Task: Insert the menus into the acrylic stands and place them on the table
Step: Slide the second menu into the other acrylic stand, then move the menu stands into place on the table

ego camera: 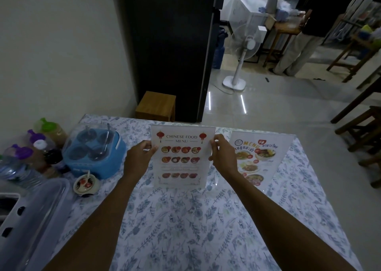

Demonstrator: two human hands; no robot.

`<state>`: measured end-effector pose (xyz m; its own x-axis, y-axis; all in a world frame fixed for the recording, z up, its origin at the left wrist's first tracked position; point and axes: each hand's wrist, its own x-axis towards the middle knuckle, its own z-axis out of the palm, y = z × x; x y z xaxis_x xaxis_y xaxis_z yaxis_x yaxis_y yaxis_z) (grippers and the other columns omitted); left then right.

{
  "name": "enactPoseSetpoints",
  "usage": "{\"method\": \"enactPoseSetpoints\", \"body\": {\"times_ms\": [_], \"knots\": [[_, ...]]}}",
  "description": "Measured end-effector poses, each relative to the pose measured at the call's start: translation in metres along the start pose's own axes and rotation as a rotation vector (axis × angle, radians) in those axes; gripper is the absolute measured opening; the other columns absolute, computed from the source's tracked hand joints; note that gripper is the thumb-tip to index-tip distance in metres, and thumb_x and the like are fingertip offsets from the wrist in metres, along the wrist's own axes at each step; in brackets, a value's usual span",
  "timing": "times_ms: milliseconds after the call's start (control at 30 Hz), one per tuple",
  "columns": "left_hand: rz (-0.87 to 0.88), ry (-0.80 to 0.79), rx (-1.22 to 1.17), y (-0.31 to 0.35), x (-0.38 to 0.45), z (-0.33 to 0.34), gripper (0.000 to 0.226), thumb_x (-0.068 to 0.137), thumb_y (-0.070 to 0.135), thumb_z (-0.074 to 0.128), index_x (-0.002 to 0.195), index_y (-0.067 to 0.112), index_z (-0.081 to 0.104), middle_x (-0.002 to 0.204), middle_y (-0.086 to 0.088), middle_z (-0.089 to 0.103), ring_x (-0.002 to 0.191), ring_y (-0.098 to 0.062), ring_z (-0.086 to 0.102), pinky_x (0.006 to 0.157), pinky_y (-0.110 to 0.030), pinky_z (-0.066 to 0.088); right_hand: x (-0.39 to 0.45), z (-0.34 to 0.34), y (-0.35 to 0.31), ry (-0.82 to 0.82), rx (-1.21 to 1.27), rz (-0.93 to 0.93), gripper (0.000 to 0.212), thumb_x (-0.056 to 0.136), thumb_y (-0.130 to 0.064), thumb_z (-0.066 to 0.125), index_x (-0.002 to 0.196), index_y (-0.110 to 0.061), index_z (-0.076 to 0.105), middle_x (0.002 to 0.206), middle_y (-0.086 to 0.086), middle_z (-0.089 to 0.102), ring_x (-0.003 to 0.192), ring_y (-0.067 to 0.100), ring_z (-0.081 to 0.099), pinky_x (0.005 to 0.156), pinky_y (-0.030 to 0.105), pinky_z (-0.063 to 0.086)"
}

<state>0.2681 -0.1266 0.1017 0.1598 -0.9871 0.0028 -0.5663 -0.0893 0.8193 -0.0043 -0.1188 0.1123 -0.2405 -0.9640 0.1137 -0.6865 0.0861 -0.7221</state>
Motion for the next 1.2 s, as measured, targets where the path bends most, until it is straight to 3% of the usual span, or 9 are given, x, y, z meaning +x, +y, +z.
{"method": "enactPoseSetpoints", "body": {"times_ms": [167, 333, 533, 667, 800, 1033, 1200], "knots": [[-0.027, -0.010, 0.023, 0.003, -0.001, -0.001, 0.030, 0.092, 0.043, 0.062, 0.108, 0.019, 0.071, 0.108, -0.002, 0.075, 0.089, -0.018, 0.069, 0.076, -0.039, 0.059, -0.003, -0.008, -0.003, -0.044, 0.077, 0.031, 0.020, 0.104, -0.032, 0.046, 0.112, -0.018, 0.058, 0.102, 0.004, 0.071, 0.069, 0.016, 0.072, 0.062, 0.043, 0.063], [-0.013, -0.011, 0.063, 0.007, -0.013, 0.000, 0.042, 0.097, 0.046, 0.054, 0.115, 0.012, 0.069, 0.113, -0.008, 0.073, 0.089, -0.018, 0.065, 0.073, -0.028, 0.047, -0.014, -0.012, -0.003, -0.050, 0.166, 0.050, 0.030, 0.103, -0.027, 0.049, 0.125, -0.009, 0.059, 0.111, 0.013, 0.072, 0.073, 0.018, 0.073, 0.060, 0.036, 0.064], [-0.045, -0.006, 0.098, 0.007, -0.027, -0.006, 0.051, 0.096, 0.053, 0.049, 0.124, 0.014, 0.065, 0.126, -0.007, 0.069, 0.110, -0.026, 0.066, 0.091, -0.041, 0.054, -0.032, -0.020, -0.002, -0.006, 0.141, 0.050, 0.035, 0.103, -0.026, 0.049, 0.131, -0.008, 0.057, 0.120, 0.011, 0.069, 0.083, 0.017, 0.072, 0.062, 0.032, 0.064], [-0.037, -0.011, 0.132, 0.008, -0.044, -0.010, 0.049, 0.096, 0.056, 0.048, 0.117, 0.016, 0.068, 0.117, -0.005, 0.072, 0.097, -0.020, 0.067, 0.082, -0.033, 0.052, -0.051, -0.027, 0.002, 0.035, 0.124, 0.071, 0.034, 0.101, -0.028, 0.051, 0.129, -0.011, 0.059, 0.123, 0.009, 0.068, 0.089, 0.018, 0.072, 0.071, 0.043, 0.064], [-0.004, -0.035, 0.151, 0.011, -0.067, -0.011, 0.047, 0.092, 0.062, 0.048, 0.109, 0.023, 0.068, 0.110, -0.001, 0.074, 0.088, -0.016, 0.067, 0.074, -0.030, 0.052, -0.077, -0.034, 0.005, 0.061, 0.105, 0.080, 0.032, 0.100, -0.030, 0.053, 0.126, -0.013, 0.061, 0.121, 0.007, 0.070, 0.096, 0.019, 0.071, 0.079, 0.045, 0.062], [0.087, -0.126, 0.186, 0.036, -0.101, 0.026, 0.052, 0.087, 0.072, 0.044, 0.104, 0.030, 0.068, 0.106, 0.002, 0.073, 0.090, -0.018, 0.067, 0.076, -0.032, 0.056, -0.126, -0.057, 0.026, 0.112, 0.101, 0.151, 0.032, 0.099, -0.031, 0.053, 0.125, -0.015, 0.063, 0.115, 0.005, 0.072, 0.094, 0.016, 0.071, 0.079, 0.045, 0.062], [0.143, -0.303, 0.169, 0.058, -0.129, 0.076, 0.063, 0.081, 0.080, 0.043, 0.109, 0.029, 0.066, 0.104, 0.009, 0.072, 0.096, -0.014, 0.067, 0.085, -0.037, 0.056, -0.150, -0.086, 0.067, 0.159, 0.071, 0.228, 0.029, 0.099, -0.031, 0.056, 0.121, -0.015, 0.067, 0.112, 0.004, 0.074, 0.090, 0.016, 0.073, 0.076, 0.045, 0.063]]}}
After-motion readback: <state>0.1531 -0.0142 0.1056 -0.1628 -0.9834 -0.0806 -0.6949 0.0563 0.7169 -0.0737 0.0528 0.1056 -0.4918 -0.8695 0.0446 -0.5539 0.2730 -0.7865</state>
